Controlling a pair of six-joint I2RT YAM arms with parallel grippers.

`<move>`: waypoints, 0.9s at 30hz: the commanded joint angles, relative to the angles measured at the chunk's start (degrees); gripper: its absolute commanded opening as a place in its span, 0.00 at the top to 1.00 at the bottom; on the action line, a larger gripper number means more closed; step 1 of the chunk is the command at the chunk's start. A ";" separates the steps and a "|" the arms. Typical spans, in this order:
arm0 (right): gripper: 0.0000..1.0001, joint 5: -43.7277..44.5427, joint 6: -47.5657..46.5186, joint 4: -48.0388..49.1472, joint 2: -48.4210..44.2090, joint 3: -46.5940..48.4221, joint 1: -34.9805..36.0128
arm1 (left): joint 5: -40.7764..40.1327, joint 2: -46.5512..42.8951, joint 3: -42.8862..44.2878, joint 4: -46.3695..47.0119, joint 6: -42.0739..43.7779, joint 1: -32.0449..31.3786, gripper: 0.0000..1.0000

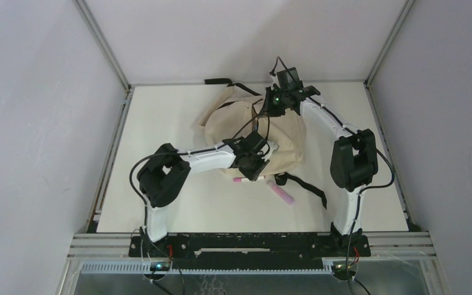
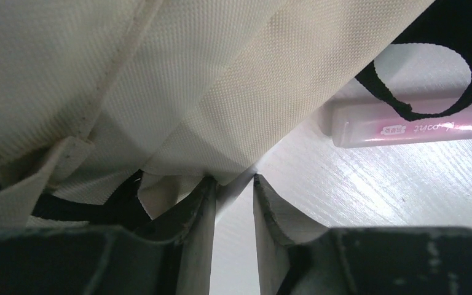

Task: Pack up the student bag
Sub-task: Move the stationery to the center of the board.

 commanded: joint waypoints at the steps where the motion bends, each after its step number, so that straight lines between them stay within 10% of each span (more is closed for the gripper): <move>1: 1.00 -1.88 0.09 2.68 -2.18 0.75 0.37 | 2.10 -1.80 -4.07 -0.02 -3.36 -1.16 0.70; 13: 1.00 -1.64 -0.02 2.19 -1.93 1.41 0.46 | -2.57 -7.76 -7.82 -1.45 -4.16 -3.47 0.61; 27: 1.00 -1.62 0.05 1.91 -2.03 1.63 0.83 | -0.35 -6.45 -8.93 -3.55 -4.18 -3.90 0.72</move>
